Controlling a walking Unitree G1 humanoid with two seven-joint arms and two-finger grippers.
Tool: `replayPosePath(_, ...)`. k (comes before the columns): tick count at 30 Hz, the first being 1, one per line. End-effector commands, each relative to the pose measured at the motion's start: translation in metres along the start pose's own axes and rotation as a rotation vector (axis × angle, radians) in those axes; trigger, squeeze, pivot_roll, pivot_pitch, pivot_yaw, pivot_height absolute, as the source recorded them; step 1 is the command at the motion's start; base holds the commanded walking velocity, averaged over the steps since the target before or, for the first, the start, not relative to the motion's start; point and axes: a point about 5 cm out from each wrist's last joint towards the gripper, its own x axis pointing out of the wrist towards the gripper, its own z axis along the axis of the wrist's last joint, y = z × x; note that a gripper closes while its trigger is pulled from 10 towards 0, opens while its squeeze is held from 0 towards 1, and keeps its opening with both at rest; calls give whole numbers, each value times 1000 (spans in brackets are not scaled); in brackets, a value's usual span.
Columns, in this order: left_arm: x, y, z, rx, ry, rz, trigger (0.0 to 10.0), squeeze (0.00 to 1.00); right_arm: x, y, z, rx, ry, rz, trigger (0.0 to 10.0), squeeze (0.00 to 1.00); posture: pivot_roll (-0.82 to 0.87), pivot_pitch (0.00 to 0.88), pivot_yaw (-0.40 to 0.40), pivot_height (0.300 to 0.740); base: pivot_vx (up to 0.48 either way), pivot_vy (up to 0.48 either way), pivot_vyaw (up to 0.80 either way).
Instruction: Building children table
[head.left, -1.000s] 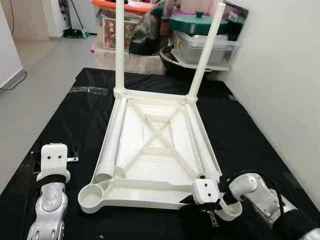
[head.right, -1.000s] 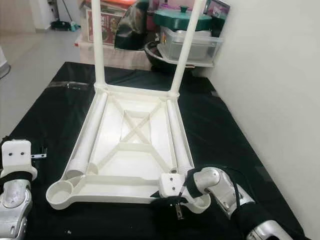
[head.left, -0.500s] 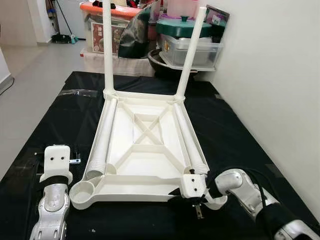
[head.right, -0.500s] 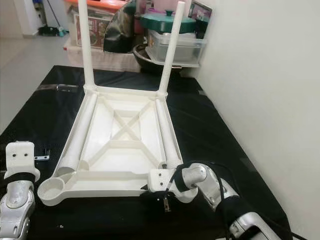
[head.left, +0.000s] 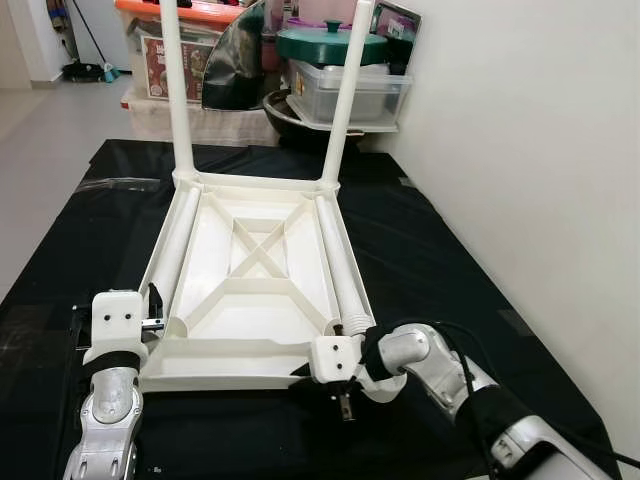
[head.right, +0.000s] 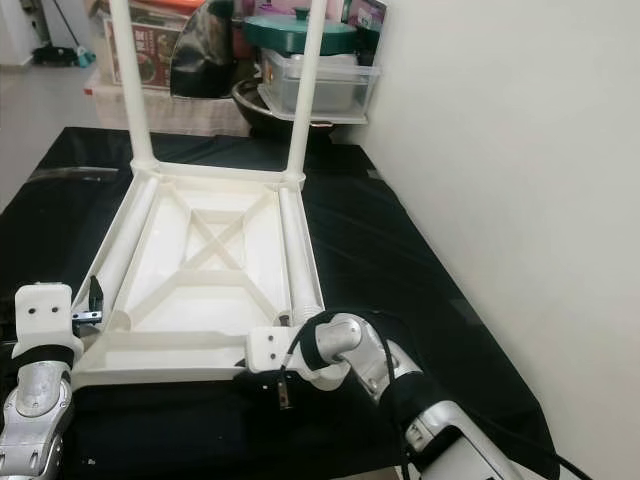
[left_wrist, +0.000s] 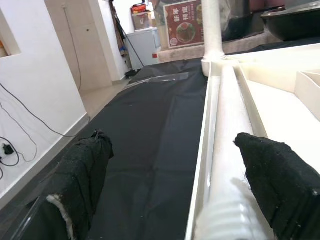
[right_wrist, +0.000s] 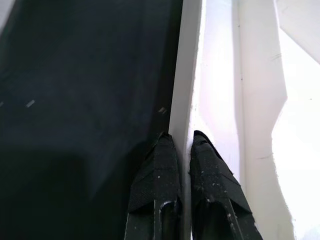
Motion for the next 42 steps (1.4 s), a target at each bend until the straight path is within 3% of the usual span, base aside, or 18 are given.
replayPosePath(1, -1, -2, -1, -1, 1, -7, 10000, 0, 4, -11, 16, -67, -32, -46, 0, 0, 132, 0, -150, 740, 0, 0, 0)
replayPosePath(7, -1, -4, -2, 1, 6, -16, 10000, 0, 6, -12, 18, -24, -54, -104, 0, 0, 126, 0, -145, 740, 0, 0, 0)
replayPosePath(8, -1, -4, -3, 3, 8, -18, 10000, 0, 7, -12, 20, 22, -71, -153, 10000, 0, 124, 0, -142, 740, 0, 0, 0)
replayPosePath(12, -1, -3, -3, 4, 8, -19, 10000, 0, 7, -13, 20, 60, -79, -191, 10000, 0, 120, 0, -139, 740, 0, 0, 0)
replayPosePath(13, -1, -4, -4, 4, 9, -21, 10000, 0, 6, -13, 20, 95, -93, -198, 10000, 145, 117, 0, -137, 740, 0, 0, 0)
replayPosePath(14, -1, -4, -4, 4, 9, -21, 10000, 0, 6, -13, 20, 95, -93, -198, 10000, 145, 117, 0, -137, 740, 0, 0, 0)
replayPosePath(15, -1, -4, -4, 4, 10, -23, 10000, 0, 3, -14, 20, 121, -108, -201, 10000, 773, 117, 0, -137, 740, 0, 0, 0)
replayPosePath(16, -1, -4, -4, 3, 10, -27, 10000, 0, -1, -14, 23, 165, -137, -210, 10000, 1000, 114, 0, -137, 740, 0, 0, 0)
replayPosePath(23, -1, -4, -5, 1, 11, -27, 10000, 0, -19, -25, 38, 210, -242, -291, 10000, 1000, 109, 0, -135, 740, 0, 0, 0)
replayPosePath(27, -2, -4, -5, 0, 12, -29, 10000, 0, -44, -40, 63, 258, -410, -371, 10000, 1000, 100, 0, -128, 740, 0, 0, 0)
replayPosePath(29, -2, -4, -5, 0, 12, -29, 10000, 0, -44, -40, 63, 258, -410, -371, 10000, 1000, 100, 0, -128, 740, 0, 0, 0)
replayPosePath(30, -2, -4, -6, -1, 13, -31, 10000, 0, -57, -49, 70, 257, -454, -433, 10000, 1000, 93, 0, -123, 740, 0, 0, 0)
replayPosePath(33, -2, -4, -6, -1, 14, -33, 10000, 0, -75, -61, 69, 227, -434, -553, 10000, 1000, 86, 0, -121, 740, 0, 0, 0)
replayPosePath(35, -3, -5, -7, -2, 17, -34, 10000, 0, -105, -74, 52, 193, -276, -786, 10000, 1000, 74, 0, -120, 740, 0, 0, 0)
replayPosePath(38, -3, -5, -7, -2, 18, -34, 10000, 0, -113, -72, 42, 200, -196, -839, 10000, 1000, 71, 0, -119, 740, 0, 0, 0)
replayPosePath(39, -3, -5, -7, -3, 20, -33, 10000, 0, -114, -58, 33, 218, -130, -770, 10000, 710, 71, 0, -119, 740, 0, 0, 0)
replayPosePath(41, -3, -5, -7, -4, 21, -33, 10000, 0, -113, -46, 29, 237, -96, -706, 10000, 710, 71, 0, -119, 740, 0, 0, 0)
replayPosePath(42, -4, -6, -8, -5, 22, -33, 10000, 0, -111, -32, 26, 238, -72, -621, 10000, 0, 58, 0, -112, 740, 0, 0, 0)
